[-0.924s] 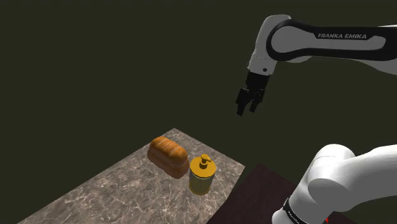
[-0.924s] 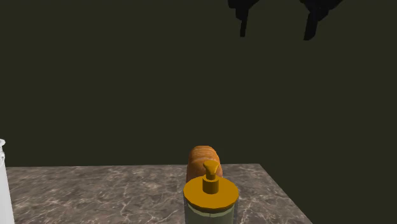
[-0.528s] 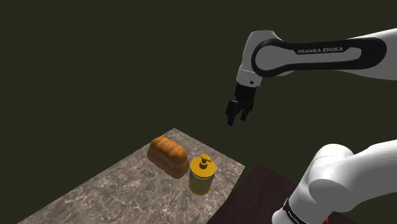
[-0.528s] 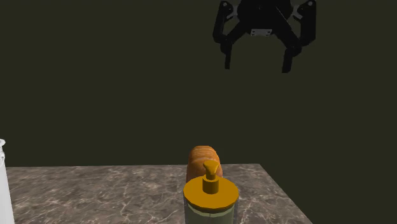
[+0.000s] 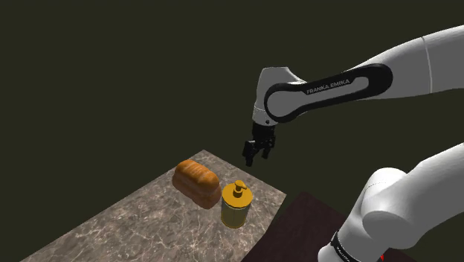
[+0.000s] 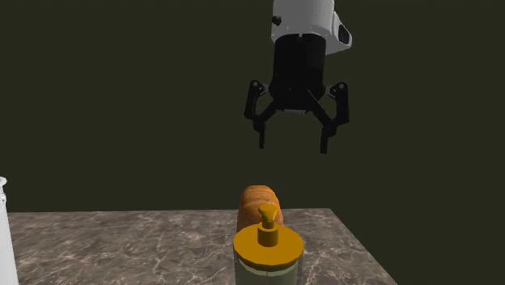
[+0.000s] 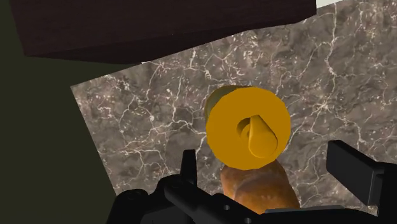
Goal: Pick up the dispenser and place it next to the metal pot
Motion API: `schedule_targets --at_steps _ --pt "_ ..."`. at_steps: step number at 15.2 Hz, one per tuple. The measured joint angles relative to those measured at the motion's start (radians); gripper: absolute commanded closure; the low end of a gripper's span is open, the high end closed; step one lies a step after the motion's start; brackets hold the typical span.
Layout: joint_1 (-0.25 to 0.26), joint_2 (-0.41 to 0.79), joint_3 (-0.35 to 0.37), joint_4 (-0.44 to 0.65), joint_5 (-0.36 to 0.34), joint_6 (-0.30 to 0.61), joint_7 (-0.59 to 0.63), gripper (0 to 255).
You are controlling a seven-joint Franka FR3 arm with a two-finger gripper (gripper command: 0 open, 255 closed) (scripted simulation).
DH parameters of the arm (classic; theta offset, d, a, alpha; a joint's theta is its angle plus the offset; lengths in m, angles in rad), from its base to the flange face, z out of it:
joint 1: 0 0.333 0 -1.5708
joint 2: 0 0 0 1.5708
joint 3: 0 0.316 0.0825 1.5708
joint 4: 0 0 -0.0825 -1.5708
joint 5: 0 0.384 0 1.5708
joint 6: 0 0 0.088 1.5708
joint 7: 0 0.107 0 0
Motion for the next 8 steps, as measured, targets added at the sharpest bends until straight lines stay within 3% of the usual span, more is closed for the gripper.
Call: schedule_targets --at_steps 8 --pt "0.024 0.271 0.074 0.005 -0.028 0.238 0.079 0"
